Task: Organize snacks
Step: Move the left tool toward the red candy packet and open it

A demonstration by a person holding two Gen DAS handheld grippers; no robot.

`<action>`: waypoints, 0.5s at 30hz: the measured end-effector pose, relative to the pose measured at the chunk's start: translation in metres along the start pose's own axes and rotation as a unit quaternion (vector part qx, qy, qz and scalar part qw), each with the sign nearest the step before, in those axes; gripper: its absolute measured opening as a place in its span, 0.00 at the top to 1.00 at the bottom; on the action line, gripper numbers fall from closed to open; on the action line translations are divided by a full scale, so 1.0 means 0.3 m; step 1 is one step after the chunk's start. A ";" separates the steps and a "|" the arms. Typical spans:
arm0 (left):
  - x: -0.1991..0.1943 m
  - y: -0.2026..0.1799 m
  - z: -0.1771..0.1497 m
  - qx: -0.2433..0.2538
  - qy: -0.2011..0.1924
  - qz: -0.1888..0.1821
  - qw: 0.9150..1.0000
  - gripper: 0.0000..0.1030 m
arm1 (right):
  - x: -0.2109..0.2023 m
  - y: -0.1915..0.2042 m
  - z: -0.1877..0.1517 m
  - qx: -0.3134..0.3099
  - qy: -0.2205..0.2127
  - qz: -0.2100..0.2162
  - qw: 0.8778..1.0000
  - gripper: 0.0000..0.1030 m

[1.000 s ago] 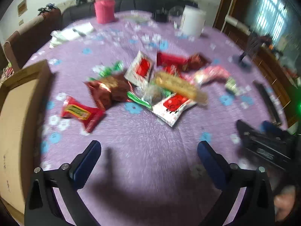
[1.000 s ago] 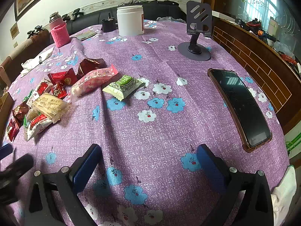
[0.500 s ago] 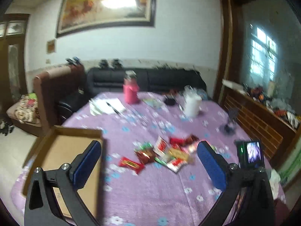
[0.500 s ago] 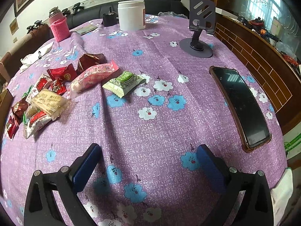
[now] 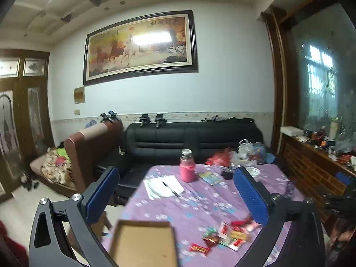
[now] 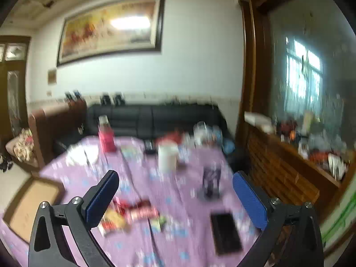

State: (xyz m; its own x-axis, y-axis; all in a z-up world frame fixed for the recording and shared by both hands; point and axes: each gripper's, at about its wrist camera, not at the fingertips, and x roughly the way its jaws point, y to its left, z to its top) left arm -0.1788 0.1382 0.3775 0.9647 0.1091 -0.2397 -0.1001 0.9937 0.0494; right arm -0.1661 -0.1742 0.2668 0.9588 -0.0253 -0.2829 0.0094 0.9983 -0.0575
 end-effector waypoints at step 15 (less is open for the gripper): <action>0.430 0.061 -0.691 -0.109 0.227 -0.138 0.958 0.30 | 0.484 0.364 -0.448 0.046 0.270 0.197 0.941 0.11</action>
State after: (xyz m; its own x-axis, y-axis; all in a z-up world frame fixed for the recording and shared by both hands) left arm -0.1065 0.1753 0.1465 0.7615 -0.2080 -0.6139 0.0470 0.9623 -0.2677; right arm -0.0641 -0.0759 0.0909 0.6086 0.3497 -0.7123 -0.2691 0.9354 0.2294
